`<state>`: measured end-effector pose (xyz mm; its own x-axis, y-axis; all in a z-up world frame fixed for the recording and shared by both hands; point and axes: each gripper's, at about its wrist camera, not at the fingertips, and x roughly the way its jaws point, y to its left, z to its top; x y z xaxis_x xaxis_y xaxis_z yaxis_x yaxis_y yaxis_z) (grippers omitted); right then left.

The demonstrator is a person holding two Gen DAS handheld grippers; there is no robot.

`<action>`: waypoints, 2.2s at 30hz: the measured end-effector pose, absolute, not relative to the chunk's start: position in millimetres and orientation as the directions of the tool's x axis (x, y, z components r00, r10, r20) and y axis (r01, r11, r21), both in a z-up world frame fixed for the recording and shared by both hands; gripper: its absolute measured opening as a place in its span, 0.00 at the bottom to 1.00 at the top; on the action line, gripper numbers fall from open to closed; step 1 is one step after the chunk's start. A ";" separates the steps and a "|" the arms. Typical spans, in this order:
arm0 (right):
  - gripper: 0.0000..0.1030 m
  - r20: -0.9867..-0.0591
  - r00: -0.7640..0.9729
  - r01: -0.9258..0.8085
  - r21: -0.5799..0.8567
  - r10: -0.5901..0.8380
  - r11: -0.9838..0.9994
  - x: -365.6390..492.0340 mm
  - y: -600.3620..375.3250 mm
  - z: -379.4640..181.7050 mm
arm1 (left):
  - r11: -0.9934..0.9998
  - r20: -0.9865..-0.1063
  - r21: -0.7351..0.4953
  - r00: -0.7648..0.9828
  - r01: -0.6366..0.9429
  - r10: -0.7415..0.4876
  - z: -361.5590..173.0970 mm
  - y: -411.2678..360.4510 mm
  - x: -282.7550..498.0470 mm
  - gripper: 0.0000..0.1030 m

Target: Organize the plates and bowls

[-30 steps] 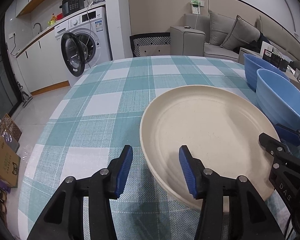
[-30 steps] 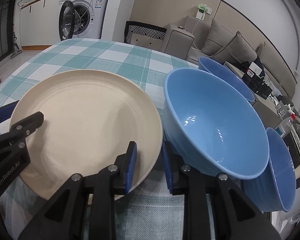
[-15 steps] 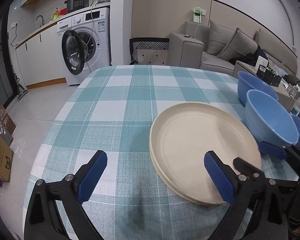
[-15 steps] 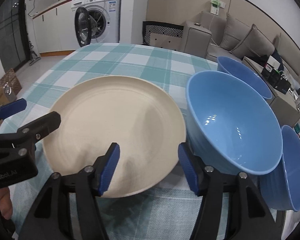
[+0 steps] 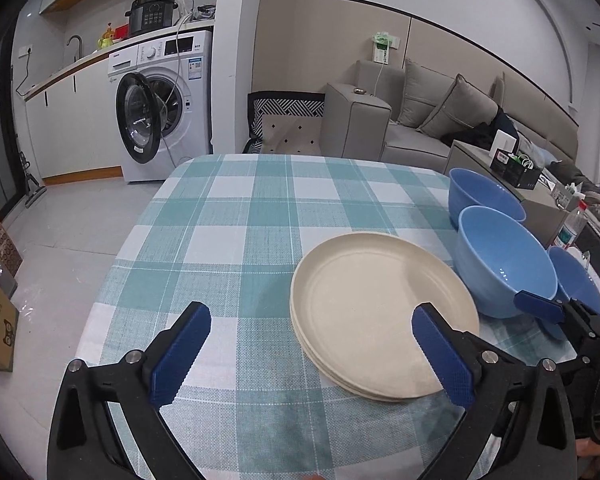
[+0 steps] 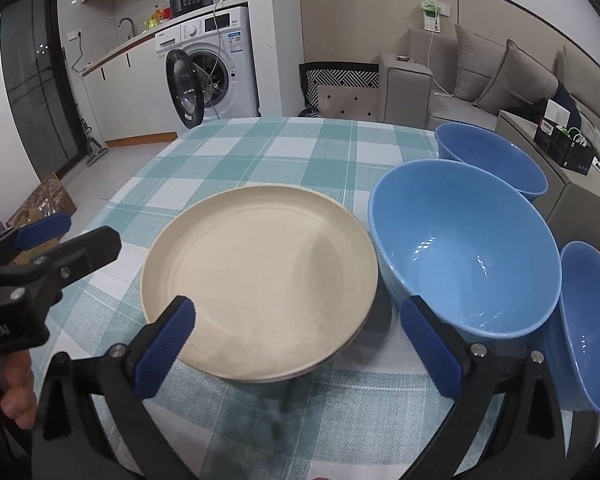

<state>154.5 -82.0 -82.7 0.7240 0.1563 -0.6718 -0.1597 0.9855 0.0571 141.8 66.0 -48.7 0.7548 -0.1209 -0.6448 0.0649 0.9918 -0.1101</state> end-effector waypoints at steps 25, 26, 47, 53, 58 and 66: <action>1.00 -0.600 0.782 -0.099 0.145 0.167 0.984 119.2 -160.0 -25.1 | 0.984 -0.617 -0.147 0.767 0.104 -0.173 -21.4 35.7 122.8 1.00; 1.00 -0.598 0.784 -0.098 0.145 0.166 0.984 118.2 -163.5 -22.9 | 0.982 -0.618 -0.150 0.765 0.111 -0.181 -21.5 32.0 123.5 1.00; 1.00 -0.556 0.825 -0.008 0.169 0.102 0.986 108.2 -249.3 4.3 | 0.978 -0.633 -0.100 0.747 0.181 -0.203 -3.4 -42.2 165.2 1.00; 1.00 -0.543 0.835 0.014 0.176 0.085 0.984 105.5 -271.1 14.3 | 0.977 -0.626 -0.084 0.752 0.198 -0.206 2.0 -59.0 177.8 1.00; 1.00 -0.549 0.829 0.009 0.200 0.104 0.980 108.4 -284.6 19.3 | 0.975 -0.628 -0.088 0.748 0.206 -0.215 5.2 -68.6 190.6 1.00; 1.00 -0.569 0.818 0.019 0.176 0.086 0.984 117.0 -296.7 24.5 | 0.973 -0.643 -0.110 0.733 0.202 -0.225 5.5 -70.3 211.7 1.00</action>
